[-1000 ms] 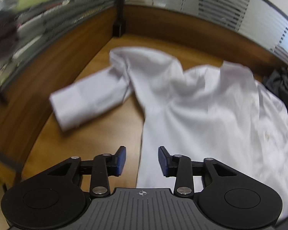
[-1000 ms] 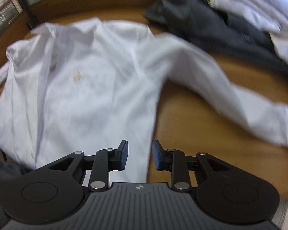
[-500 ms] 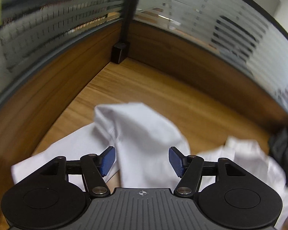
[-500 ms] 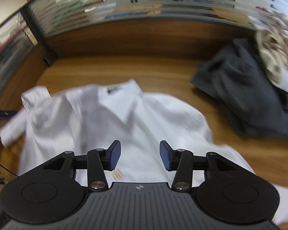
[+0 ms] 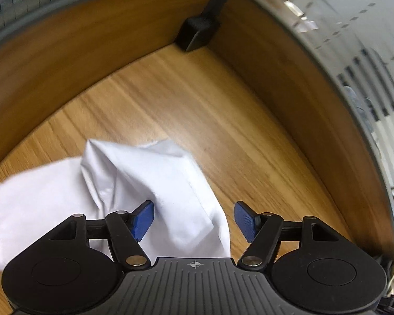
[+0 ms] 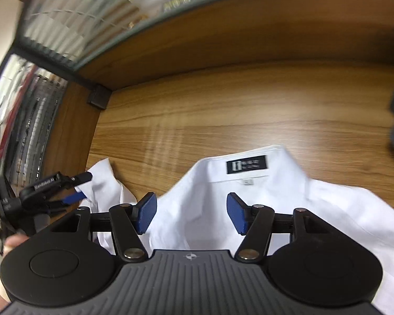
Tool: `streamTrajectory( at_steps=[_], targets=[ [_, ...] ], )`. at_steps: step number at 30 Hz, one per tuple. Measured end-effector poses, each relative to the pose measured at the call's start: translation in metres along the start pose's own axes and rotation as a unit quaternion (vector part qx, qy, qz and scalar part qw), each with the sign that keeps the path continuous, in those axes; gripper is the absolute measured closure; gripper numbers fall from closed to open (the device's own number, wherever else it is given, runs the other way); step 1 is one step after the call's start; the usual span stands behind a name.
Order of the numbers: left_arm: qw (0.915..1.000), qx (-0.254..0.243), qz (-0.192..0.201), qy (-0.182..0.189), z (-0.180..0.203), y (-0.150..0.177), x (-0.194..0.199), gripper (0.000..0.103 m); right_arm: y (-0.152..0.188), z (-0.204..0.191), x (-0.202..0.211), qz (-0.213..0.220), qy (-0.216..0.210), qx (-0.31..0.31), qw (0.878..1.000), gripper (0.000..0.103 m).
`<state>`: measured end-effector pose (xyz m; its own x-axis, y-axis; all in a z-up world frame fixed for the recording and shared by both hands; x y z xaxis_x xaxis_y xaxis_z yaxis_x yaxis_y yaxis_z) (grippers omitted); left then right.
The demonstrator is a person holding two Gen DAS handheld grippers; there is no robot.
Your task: Fold clothes
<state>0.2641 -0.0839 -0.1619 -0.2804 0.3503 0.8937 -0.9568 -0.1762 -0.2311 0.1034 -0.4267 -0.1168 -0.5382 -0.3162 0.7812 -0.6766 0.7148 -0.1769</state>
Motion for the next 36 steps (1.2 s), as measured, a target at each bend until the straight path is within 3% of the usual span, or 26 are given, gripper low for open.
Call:
streamTrajectory(
  at_steps=[8,9,13,14,15,18,22,24,27,32,36],
  targets=[
    [0.9992,0.032,0.002,-0.023,-0.011,0.000,-0.020,0.035,-0.028,0.011,-0.082,-0.148,-0.023,-0.053,0.987,0.029],
    [0.9992,0.031,0.003,-0.026,-0.012,0.000,-0.021,0.042,-0.029,0.011,-0.090,-0.162,-0.024,-0.056,0.985,0.029],
    [0.9989,0.037,0.013,-0.024,-0.023,0.001,-0.022,0.091,-0.017,0.006,-0.109,-0.198,-0.022,-0.048,0.979,0.031],
    [0.9986,0.046,0.018,-0.019,-0.028,0.001,-0.019,0.094,-0.013,0.006,-0.112,-0.201,-0.024,-0.051,0.978,0.043],
    [0.9978,0.058,0.027,-0.017,-0.033,0.000,-0.013,0.096,-0.008,0.006,-0.111,-0.198,-0.039,-0.067,0.977,0.069],
    [0.9930,0.095,0.070,-0.014,-0.050,-0.005,0.012,0.096,-0.004,0.007,-0.099,-0.145,-0.088,-0.117,0.979,0.092],
    [0.9817,0.145,0.121,-0.022,-0.082,-0.007,0.045,0.099,-0.001,0.023,-0.049,-0.012,-0.140,-0.194,0.971,0.095],
    [0.9793,0.153,0.129,-0.030,-0.096,-0.007,0.049,0.099,0.009,0.037,-0.026,0.050,-0.158,-0.228,0.959,0.095],
    [0.9794,0.152,0.125,-0.044,-0.107,-0.006,0.051,0.099,0.025,0.051,-0.018,0.085,-0.170,-0.264,0.946,0.095],
    [0.9812,0.121,0.135,-0.065,-0.113,-0.004,0.062,0.097,0.029,0.038,-0.017,0.106,-0.126,-0.206,0.965,0.095],
    [0.9792,0.125,0.134,-0.087,-0.123,0.006,0.073,0.096,0.024,0.028,-0.011,0.117,-0.086,-0.153,0.978,0.095]
  ],
)
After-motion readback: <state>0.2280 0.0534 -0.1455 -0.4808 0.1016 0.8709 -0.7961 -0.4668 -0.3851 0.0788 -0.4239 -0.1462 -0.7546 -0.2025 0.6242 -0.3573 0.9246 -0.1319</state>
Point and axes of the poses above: each gripper's, at about its wrist camera, not at the fingertips, and x roughly against the way its jaws point, z to its right, y to its underside, the point moved 6 cm from there along -x, roughly the way its jaws point, and after that the axes turned 2 degrees about x, right-handed, at the moved point
